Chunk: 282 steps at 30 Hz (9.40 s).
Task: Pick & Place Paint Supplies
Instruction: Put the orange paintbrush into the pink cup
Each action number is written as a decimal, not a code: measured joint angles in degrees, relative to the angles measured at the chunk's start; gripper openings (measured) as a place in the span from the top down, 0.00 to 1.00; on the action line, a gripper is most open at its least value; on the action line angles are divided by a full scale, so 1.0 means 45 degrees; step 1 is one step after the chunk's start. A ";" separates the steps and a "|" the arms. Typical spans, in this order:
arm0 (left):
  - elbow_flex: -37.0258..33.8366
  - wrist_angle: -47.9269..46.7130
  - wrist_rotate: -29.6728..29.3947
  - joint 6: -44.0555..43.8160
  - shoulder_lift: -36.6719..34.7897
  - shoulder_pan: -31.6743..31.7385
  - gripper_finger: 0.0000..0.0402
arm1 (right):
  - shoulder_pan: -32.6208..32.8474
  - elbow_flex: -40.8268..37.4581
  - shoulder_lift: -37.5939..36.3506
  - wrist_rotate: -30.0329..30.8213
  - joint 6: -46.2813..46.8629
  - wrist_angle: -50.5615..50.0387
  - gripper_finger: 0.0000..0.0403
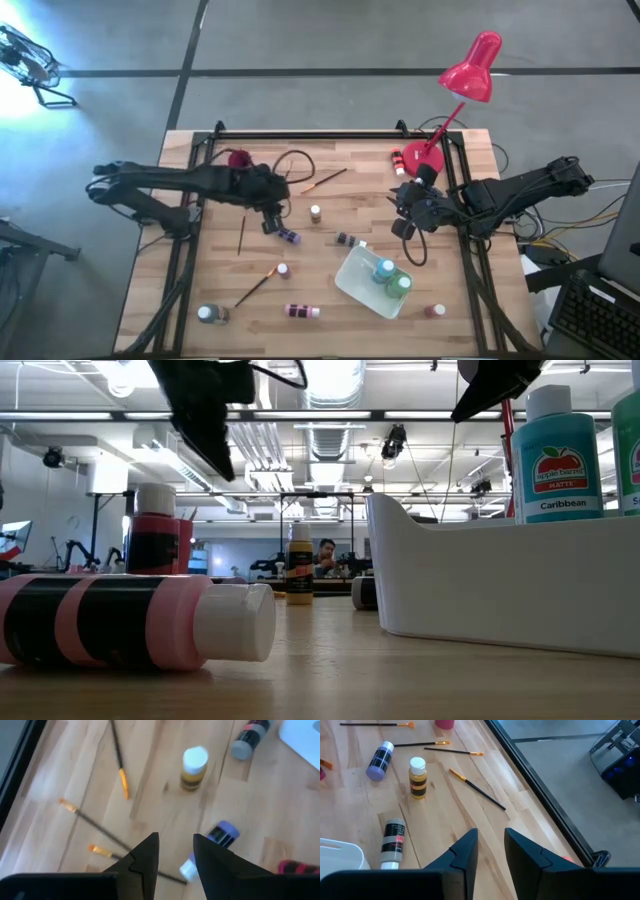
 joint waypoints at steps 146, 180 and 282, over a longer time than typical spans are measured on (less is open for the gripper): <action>-0.4992 0.6187 -0.1210 -0.2672 -0.6633 0.4317 1.00 | -0.0005 0.0117 0.0005 -0.0656 -0.0127 0.0306 0.75; -0.8310 1.4042 -0.6433 0.4332 -0.7347 0.5738 1.00 | -0.0005 0.0141 0.0005 -0.0675 0.0043 0.0392 0.74; 0.2794 0.2263 -0.0082 0.2427 0.1992 0.4892 0.66 | 0.0000 0.0738 0.0000 -0.0690 0.0033 0.0446 0.70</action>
